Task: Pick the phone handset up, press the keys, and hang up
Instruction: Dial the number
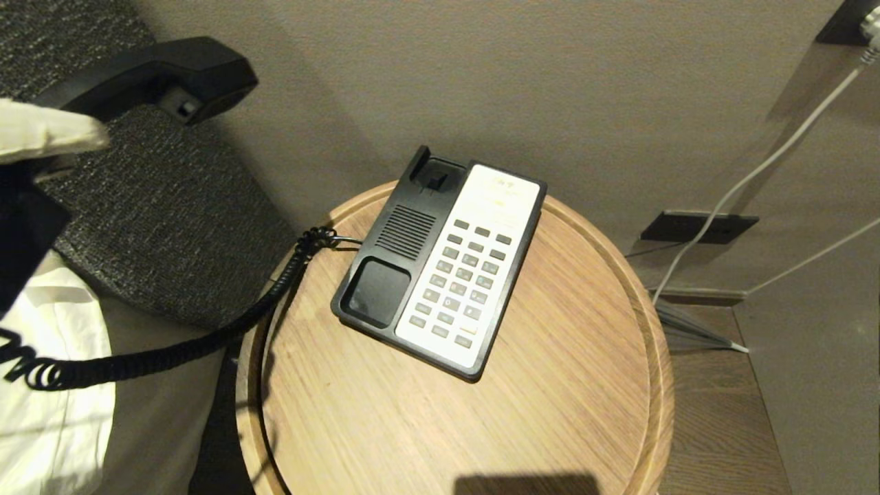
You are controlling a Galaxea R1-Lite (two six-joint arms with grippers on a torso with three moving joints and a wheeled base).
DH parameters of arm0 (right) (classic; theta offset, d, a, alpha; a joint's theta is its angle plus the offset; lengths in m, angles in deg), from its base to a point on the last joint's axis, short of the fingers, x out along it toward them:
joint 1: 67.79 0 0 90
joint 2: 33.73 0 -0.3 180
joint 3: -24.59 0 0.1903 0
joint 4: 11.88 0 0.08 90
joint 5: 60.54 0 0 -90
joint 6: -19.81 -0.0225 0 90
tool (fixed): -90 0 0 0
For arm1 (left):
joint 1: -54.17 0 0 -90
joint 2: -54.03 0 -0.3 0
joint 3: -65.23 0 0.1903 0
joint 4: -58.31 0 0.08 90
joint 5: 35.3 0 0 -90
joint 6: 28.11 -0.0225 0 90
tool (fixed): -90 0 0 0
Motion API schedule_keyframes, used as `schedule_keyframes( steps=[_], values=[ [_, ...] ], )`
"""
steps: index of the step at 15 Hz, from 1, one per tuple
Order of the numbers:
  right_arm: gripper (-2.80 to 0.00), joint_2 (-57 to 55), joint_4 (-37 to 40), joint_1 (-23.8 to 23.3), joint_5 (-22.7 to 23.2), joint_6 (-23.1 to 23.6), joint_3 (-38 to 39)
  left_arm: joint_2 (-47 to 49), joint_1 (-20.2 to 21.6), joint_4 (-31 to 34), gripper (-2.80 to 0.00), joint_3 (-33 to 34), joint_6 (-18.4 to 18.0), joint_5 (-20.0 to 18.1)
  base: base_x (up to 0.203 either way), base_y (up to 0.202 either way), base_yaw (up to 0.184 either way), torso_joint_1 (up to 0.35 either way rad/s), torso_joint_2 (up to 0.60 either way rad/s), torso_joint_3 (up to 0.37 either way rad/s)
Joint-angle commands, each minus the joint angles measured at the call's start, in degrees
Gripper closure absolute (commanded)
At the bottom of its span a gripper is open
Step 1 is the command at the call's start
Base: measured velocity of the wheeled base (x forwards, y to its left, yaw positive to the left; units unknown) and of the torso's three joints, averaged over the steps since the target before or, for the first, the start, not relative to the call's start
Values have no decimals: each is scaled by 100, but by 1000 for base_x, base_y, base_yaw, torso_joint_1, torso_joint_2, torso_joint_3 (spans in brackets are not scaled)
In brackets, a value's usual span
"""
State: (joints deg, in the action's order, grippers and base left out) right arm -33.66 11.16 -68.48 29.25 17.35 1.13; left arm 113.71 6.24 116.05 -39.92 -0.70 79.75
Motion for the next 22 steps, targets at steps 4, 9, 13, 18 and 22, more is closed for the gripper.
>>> schedule_keyframes(
  steps=[4,9,13,18,22],
  values=[
    [0,-7,-20,-2,21,61,10,-2316,1,-1508,0,2477,784,-46,0,0,0,0,0,0],
    [0,-7,50,-2,92,77,-316,-3151,-175,-2600,0,3317,407,-623,0,0,0,0,0,0],
    [0,-7,2053,-2,808,-2,-2754,-3522,-208,-2579,0,3509,388,-651,0,0,0,0,0,0],
    [0,-193,3052,-2,2839,-165,-3638,-3770,-190,-2585,0,3778,396,-659,0,0,0,0,0,0],
    [0,-2539,2133,-15,3001,-322,-4160,-3726,-190,-2594,0,3783,379,-634,0,0,0,0,0,0]
  ],
)
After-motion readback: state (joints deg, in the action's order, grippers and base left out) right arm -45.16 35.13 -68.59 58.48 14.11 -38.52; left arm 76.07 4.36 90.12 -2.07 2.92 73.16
